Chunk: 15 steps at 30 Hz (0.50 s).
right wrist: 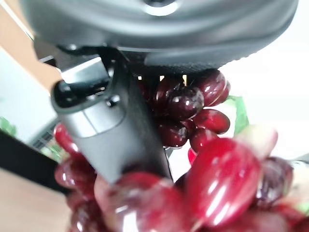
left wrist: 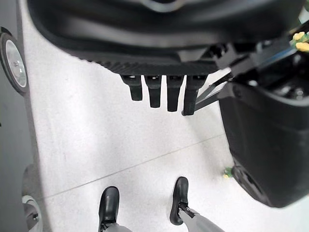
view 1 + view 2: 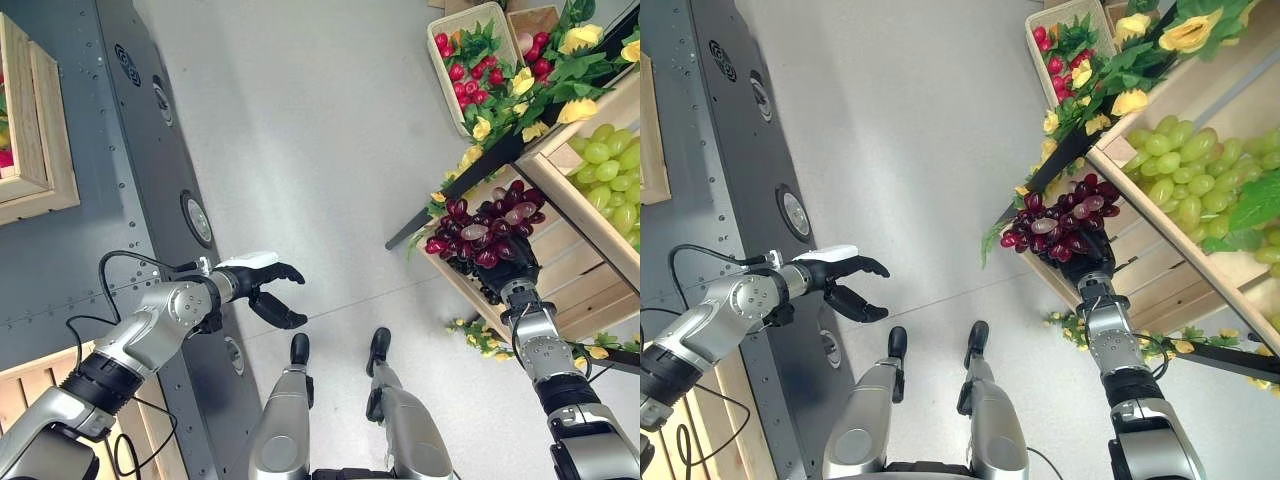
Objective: Pick up the fruits from the basket on one side to the basket on the other side
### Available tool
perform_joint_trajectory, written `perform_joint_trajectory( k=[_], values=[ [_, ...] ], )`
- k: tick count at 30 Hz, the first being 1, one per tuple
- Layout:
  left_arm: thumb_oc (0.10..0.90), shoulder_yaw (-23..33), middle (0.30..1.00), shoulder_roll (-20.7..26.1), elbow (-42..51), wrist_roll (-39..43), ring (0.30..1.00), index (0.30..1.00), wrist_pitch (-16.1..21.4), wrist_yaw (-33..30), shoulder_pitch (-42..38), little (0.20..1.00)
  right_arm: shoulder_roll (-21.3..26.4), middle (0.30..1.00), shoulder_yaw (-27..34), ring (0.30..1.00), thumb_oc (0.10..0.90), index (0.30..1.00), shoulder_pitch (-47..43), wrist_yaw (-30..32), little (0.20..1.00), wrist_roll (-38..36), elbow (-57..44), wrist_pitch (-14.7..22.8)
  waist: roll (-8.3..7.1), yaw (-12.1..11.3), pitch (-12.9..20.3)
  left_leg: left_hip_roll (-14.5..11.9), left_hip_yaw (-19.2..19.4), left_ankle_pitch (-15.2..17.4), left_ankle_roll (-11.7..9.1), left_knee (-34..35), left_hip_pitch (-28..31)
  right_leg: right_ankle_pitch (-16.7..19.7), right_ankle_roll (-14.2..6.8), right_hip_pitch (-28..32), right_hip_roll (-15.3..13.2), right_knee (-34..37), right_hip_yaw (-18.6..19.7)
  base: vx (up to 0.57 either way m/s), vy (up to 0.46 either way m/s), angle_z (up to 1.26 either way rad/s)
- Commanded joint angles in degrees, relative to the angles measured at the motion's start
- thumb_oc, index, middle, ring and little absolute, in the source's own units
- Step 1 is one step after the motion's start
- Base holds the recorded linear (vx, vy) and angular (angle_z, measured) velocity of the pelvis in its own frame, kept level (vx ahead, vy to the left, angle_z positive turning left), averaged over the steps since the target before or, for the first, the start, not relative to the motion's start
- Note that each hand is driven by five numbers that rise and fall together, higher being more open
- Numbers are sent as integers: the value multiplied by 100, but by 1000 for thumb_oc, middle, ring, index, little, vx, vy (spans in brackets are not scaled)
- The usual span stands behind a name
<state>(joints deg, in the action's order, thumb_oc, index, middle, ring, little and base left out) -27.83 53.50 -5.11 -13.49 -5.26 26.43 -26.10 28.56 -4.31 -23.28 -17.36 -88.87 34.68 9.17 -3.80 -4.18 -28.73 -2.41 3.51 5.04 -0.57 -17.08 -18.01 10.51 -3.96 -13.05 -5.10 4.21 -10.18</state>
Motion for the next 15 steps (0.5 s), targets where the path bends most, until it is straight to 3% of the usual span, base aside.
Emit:
perform_joint_trajectory(
  k=[1,13,15],
  values=[
    [800,-25,900,-23,30,307,900,900,297,-218,-314,900,446,300,1229,300,400,300,-549,223,300,-632,-374,1140,375,1,237,232,-92,-308,-84,752,141,-879,-560,265,-261,-909,-261,-48,38,1],
    [800,-316,900,79,-24,728,900,900,198,-324,-679,900,704,300,1733,300,400,300,-837,1404,300,-424,154,2133,540,128,225,273,80,-199,-69,552,257,-978,-474,360,-261,-1037,-205,-3,16,-6],
    [800,-404,900,142,-19,838,900,900,147,-333,-780,900,770,300,1838,300,400,300,-912,1797,300,-366,248,2447,556,151,212,261,115,-199,-73,543,257,-981,-465,356,-247,-1047,-187,5,-5,-2]
  ],
)
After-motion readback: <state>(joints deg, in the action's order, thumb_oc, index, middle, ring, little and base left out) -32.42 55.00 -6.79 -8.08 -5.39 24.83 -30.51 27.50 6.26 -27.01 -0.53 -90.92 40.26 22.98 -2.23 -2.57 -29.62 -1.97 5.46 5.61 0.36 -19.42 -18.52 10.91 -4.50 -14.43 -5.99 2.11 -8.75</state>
